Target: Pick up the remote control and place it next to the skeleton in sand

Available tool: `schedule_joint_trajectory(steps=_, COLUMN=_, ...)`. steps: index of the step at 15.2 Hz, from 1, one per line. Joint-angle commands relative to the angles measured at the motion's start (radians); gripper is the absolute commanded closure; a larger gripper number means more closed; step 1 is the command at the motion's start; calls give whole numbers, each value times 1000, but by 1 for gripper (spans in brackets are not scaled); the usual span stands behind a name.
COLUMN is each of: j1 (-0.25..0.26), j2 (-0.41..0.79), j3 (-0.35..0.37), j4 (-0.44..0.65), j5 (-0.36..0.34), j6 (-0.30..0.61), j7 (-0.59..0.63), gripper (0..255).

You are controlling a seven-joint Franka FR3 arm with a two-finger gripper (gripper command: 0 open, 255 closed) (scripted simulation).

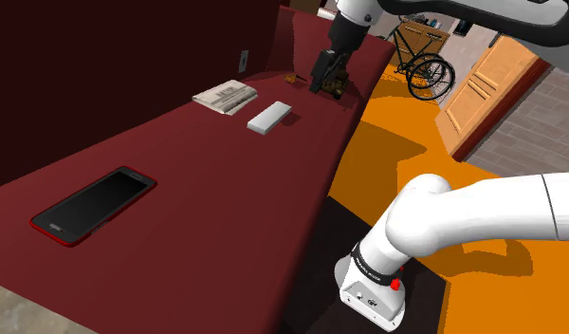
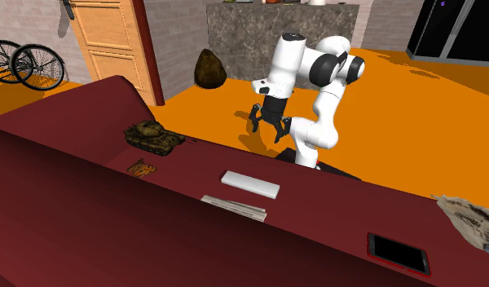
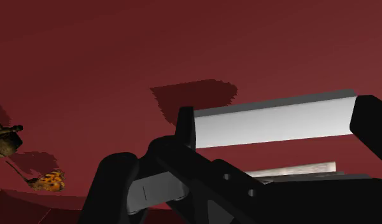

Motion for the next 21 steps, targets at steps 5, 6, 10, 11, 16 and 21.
schedule_joint_trajectory(steps=5, j1=-105, j2=148, j3=109, j4=39, j5=86, j6=38, j7=404, gripper=0)
schedule_joint_trajectory(steps=6, j1=-129, j2=188, j3=132, j4=54, j5=106, j6=48, j7=502, gripper=0)
schedule_joint_trajectory(steps=10, j1=-222, j2=348, j3=202, j4=117, j5=173, j6=94, j7=884, gripper=0)
schedule_joint_trajectory(steps=11, j1=-242, j2=387, j3=213, j4=133, j5=187, j6=108, j7=977, gripper=0)
schedule_joint_trajectory(steps=16, j1=-269, j2=449, j3=228, j4=118, j5=209, j6=172, j7=1118, gripper=0)
schedule_joint_trajectory(steps=21, j1=-267, j2=459, j3=233, j4=66, j5=210, j6=235, j7=1118, gripper=0)
